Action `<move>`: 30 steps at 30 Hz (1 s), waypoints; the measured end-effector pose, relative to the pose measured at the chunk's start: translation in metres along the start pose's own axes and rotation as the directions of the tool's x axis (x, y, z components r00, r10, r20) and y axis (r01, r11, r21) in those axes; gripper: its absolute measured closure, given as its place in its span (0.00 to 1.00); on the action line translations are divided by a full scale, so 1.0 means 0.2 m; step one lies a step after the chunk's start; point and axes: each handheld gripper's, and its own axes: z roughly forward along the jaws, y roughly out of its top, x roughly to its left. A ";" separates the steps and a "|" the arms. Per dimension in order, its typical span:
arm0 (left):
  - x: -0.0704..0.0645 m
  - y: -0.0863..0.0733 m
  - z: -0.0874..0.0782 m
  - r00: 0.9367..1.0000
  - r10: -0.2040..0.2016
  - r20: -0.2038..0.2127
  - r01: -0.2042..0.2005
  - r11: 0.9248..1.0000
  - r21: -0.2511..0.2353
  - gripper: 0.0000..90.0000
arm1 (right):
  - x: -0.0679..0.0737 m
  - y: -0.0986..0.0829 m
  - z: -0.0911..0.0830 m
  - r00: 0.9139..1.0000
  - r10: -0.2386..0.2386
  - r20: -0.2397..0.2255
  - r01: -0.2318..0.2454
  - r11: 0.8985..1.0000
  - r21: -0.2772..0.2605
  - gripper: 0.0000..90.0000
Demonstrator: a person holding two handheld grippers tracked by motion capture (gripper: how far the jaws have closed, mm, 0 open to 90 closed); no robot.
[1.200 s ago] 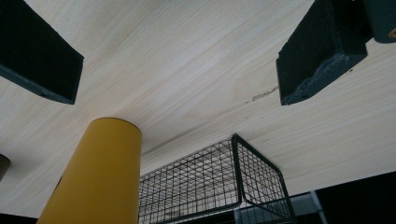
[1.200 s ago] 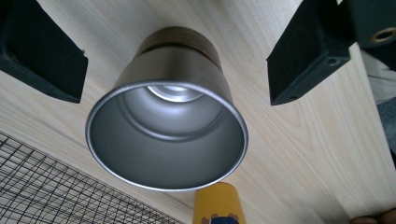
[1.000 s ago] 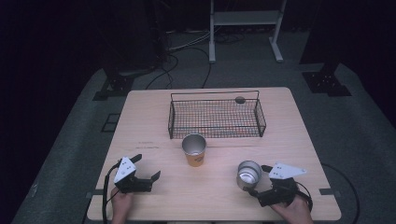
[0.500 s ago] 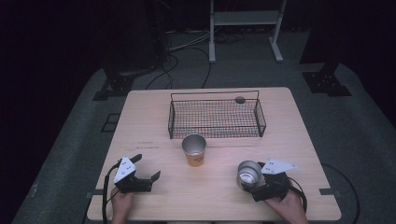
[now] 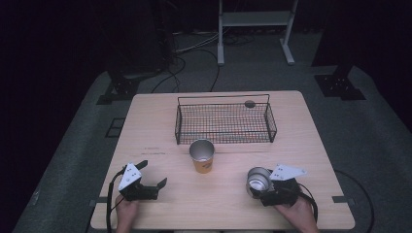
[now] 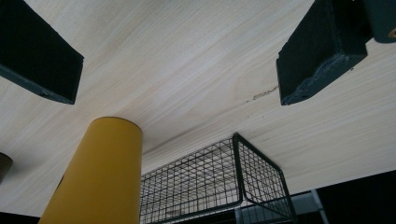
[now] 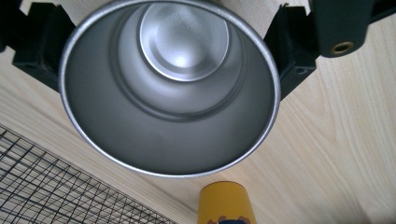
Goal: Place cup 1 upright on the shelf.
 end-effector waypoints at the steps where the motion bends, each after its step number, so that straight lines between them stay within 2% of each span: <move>1: 0.00 0.00 0.00 1.000 0.000 0.000 0.000 1.000 0.000 0.00 | 0.00 0.00 0.00 1.000 0.003 -0.001 -0.003 1.000 0.001 0.19; 5: 0.00 0.00 0.00 1.000 0.000 0.000 0.000 1.000 0.000 0.00 | 0.00 0.01 0.00 1.000 0.008 0.002 -0.008 1.000 0.009 0.19; 10: 0.00 0.00 0.00 1.000 -0.001 0.000 0.001 1.000 0.001 0.00 | -0.02 0.02 -0.02 0.998 0.057 -0.012 -0.057 0.998 -0.007 0.19; 12: 0.00 0.00 0.00 1.000 -0.001 0.001 0.001 1.000 0.000 0.00 | -0.03 0.04 -0.03 0.998 0.065 -0.004 -0.065 0.998 -0.010 0.19; 15: 0.00 0.00 0.00 1.000 0.000 0.001 0.000 1.000 -0.001 0.00 | -0.05 0.06 -0.04 0.996 0.091 -0.021 -0.091 0.996 -0.014 0.19; 21: 0.00 0.00 0.00 1.000 0.001 0.001 -0.001 1.000 0.000 0.00 | -0.05 0.11 -0.04 0.996 0.082 -0.022 -0.082 0.996 0.017 0.19; 30: 0.00 0.00 0.00 1.000 0.000 0.001 0.000 1.000 0.000 0.00 | -0.07 0.20 -0.06 0.996 0.078 -0.043 -0.078 0.997 0.016 0.19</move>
